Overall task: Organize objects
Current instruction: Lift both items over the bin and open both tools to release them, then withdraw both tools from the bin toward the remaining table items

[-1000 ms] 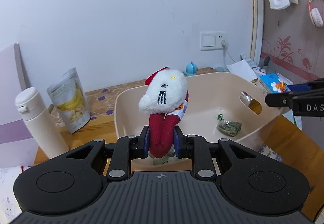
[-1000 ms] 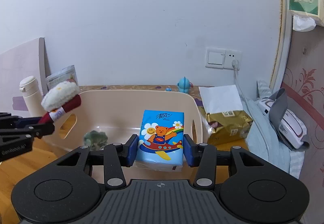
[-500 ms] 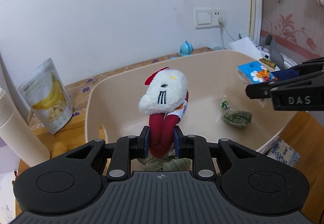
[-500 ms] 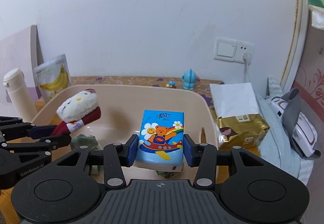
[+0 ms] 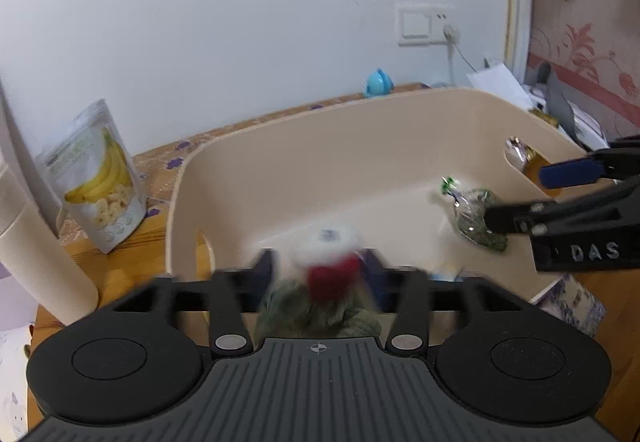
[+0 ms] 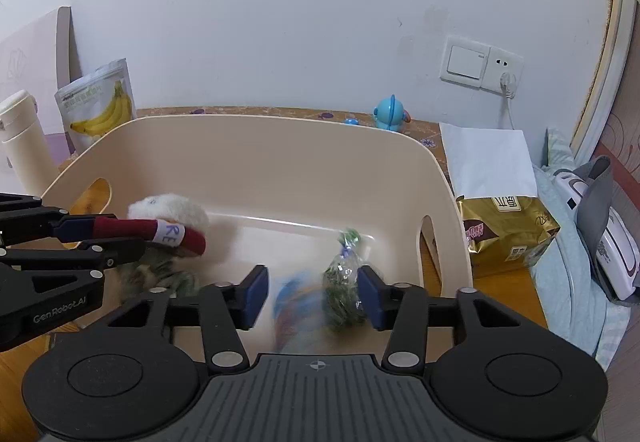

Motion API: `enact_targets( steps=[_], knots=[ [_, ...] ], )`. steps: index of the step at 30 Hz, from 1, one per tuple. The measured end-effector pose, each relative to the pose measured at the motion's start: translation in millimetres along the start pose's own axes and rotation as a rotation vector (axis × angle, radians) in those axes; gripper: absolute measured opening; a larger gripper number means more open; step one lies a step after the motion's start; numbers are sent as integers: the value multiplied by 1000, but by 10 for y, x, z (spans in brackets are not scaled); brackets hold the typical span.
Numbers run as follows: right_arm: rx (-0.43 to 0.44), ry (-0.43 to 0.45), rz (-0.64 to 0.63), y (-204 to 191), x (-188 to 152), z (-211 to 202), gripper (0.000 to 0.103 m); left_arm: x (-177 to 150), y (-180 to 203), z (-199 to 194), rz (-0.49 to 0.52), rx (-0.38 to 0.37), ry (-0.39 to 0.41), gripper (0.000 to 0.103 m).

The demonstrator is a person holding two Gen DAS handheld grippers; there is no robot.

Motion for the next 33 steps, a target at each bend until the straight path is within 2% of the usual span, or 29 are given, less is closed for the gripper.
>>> enact_targets(
  steps=[2,5,6,8,10,23,33],
  knots=[
    [0,7,-1,3,5,-38,77,-2,-14,-63,-11,10,24,78],
    [3,25,5,16,12,-129,82,-15,-16,-143,-10,19,33,78],
    [3,31,8,27,9,-167,85,-27,-17,-177,-8,24,38,78],
    [3,48,13,40,9,-252,98,-51,-23,-243,-8,31,51,82],
    [3,67,10,41,0,-340,102,-70,-34,-310,-13,39,63,86],
    [6,92,4,47,-198,-702,103,-205,-93,-858,-42,66,118,89],
    [-1,58,-31,42,-513,-902,103,-513,5,-1052,-90,57,107,89]
  ],
)
Point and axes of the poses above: each gripper's, at about its wrist camera, not at the fingertips, and z roughly the way its jaws point, y to its right, x to its top, the point moved 2 cm from there along z, roughly the way its jaws point, and after that the axes turned 2 degrees about -y, right-handed, at the moved point
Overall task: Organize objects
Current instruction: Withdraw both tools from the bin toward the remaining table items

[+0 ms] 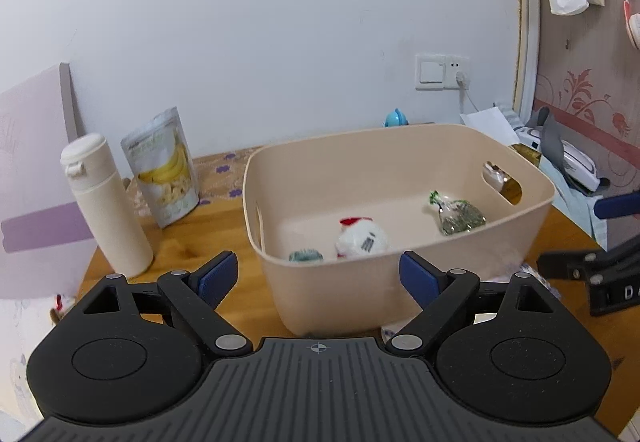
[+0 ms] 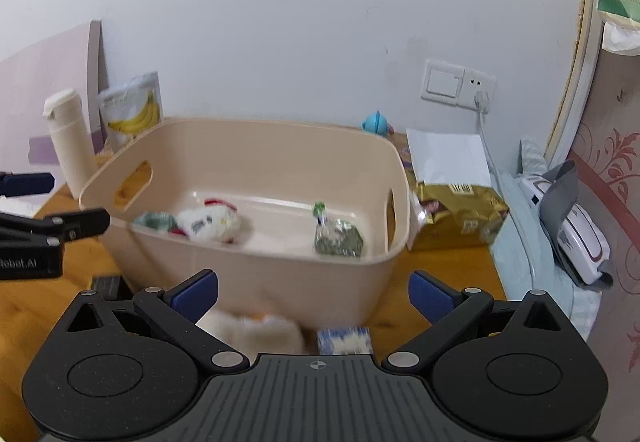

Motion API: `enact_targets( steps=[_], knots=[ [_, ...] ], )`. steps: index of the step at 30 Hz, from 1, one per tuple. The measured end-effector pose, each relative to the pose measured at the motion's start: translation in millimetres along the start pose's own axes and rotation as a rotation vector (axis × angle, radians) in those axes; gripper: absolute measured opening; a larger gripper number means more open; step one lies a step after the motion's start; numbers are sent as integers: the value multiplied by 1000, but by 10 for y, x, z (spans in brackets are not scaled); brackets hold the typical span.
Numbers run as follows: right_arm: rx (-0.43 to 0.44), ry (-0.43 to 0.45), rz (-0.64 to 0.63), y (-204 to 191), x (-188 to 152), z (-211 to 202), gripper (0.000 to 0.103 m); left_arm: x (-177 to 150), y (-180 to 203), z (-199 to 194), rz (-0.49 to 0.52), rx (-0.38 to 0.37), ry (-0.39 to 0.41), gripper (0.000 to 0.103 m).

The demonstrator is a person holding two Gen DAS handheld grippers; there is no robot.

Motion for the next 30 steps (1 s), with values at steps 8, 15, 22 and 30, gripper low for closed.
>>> enact_targets(
  steps=[8,15,22,30],
  knots=[
    [7,-70,-12,53,-393,-62,103,-303,110,-67,8,-9,-51,89],
    [7,-122,24,205,-689,-7,103,-537,203,-44,5,-22,-112,89],
    [-9,-152,9,288,-902,88,103,-724,375,-32,39,-39,-159,89],
    [-13,-164,35,392,-1068,168,103,-924,487,51,45,-68,-227,89]
  ],
)
Point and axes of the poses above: each gripper's, at about its wrist camera, not at the fingertips, and z roughly the way its jaws point, y to its right, x to its top, the point moved 2 cm from there along z, roughly the way its jaws point, and after that the axes turned 2 degrees about -y, right-handed, at the moved point
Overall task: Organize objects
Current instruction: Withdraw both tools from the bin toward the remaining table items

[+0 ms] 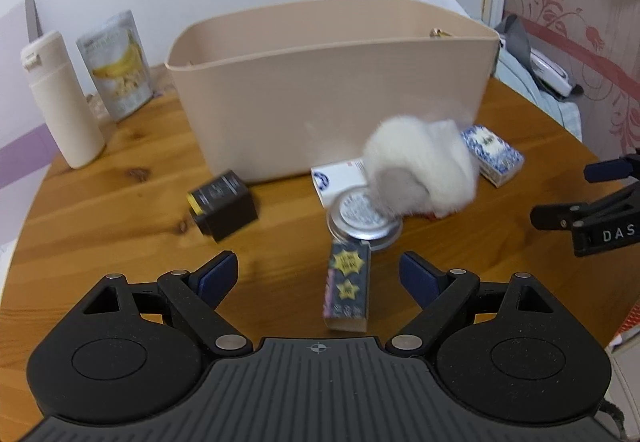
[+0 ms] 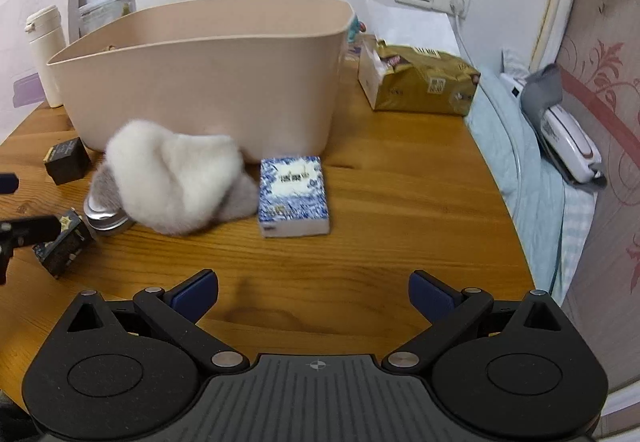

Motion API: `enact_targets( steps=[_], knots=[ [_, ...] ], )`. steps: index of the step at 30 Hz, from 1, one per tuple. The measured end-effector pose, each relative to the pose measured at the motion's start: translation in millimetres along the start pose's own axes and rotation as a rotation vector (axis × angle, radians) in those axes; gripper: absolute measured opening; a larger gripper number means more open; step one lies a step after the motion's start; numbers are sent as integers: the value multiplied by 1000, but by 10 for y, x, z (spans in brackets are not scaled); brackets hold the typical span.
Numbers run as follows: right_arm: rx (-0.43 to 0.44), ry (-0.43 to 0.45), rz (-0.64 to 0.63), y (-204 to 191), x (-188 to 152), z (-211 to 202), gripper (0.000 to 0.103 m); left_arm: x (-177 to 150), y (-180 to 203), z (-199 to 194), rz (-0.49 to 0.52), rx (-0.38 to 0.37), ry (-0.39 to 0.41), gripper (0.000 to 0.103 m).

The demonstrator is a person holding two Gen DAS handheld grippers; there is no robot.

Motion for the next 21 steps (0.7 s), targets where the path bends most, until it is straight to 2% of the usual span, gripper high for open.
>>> enact_targets(
  steps=[5,10,16,21],
  knots=[
    [-10,-6,-9,4,-50,73,103,-38,27,71,-2,-14,-23,89],
    [18,-3,-1,-30,-43,144,103,-48,43,158,1,-23,-50,89],
    [41,-34,35,-35,-5,272,103,-37,-7,284,-5,-29,-83,80],
    [9,-28,33,-44,35,329,103,-16,-70,332,-27,-46,-81,80]
  ],
)
Point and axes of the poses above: each gripper's, at about its wrist camera, not at the fingertips, and z roughly the way its jaws point, y to its right, x to its top, the point moved 2 cm from there along z, roughly the way its jaws point, and after that the axes turned 2 degrees about -y, right-handed, at the moved point
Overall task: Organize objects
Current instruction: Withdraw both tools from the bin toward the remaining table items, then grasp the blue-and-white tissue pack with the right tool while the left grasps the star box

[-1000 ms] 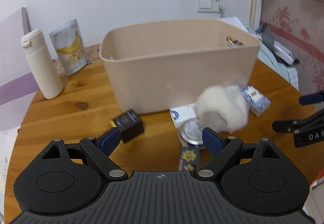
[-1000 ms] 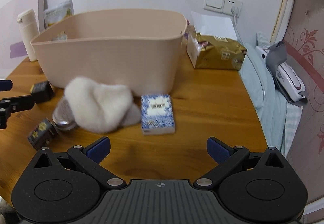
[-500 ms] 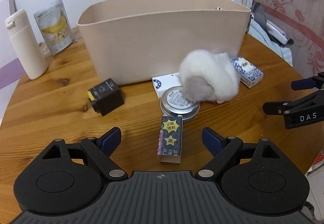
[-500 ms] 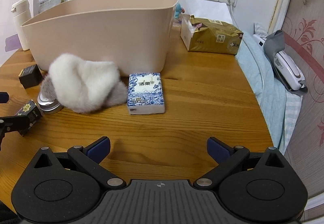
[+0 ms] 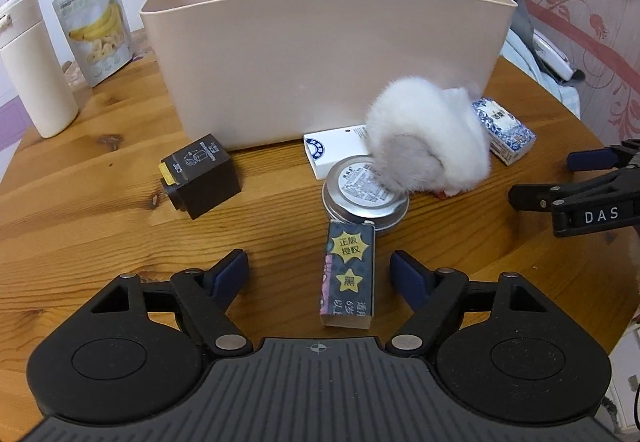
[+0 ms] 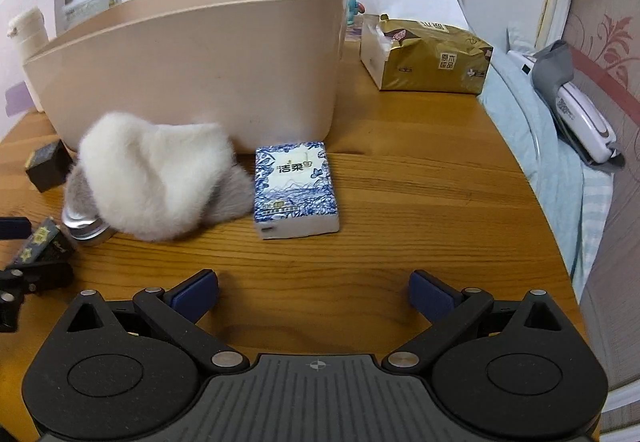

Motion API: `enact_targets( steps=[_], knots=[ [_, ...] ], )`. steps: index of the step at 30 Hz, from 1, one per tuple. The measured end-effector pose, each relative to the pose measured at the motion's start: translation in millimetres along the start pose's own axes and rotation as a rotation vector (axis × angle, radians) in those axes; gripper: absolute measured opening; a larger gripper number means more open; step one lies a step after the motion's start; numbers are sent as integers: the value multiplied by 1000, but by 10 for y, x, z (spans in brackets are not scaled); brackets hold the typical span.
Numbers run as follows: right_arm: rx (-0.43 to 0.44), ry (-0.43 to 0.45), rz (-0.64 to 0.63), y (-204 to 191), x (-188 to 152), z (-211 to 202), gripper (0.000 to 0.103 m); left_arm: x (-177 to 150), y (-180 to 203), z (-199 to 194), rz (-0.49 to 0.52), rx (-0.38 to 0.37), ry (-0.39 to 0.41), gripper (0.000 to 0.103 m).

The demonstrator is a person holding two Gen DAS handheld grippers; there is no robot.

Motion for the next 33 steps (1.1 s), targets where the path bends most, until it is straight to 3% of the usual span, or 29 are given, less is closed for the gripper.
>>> enact_targets(
  steps=[11,16,22,24,28,33],
  knots=[
    [10,7,8,-22,158,131,103,45,-91,46,-8,-3,24,79],
    [2,23,16,-32,214,190,103,67,-153,47,-8,-1,37,69],
    [-7,49,28,-37,264,252,103,87,-249,28,-31,16,45,47],
    [-5,60,26,-47,268,252,99,82,-274,23,-40,20,47,40],
    [2,84,15,-95,298,209,68,83,-313,14,-49,30,49,26],
    [6,88,-6,-185,304,171,51,73,-322,-1,-60,34,48,24]
  ],
)
Point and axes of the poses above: each gripper's, at about its wrist camera, not at the fingertips, and z roughly the way its jaws point, y to its right, x to its top, the point moved 2 cm from there along z, roughly the way its jaws point, and after that the axes turned 2 degrees about -y, right-handed, at the moved point
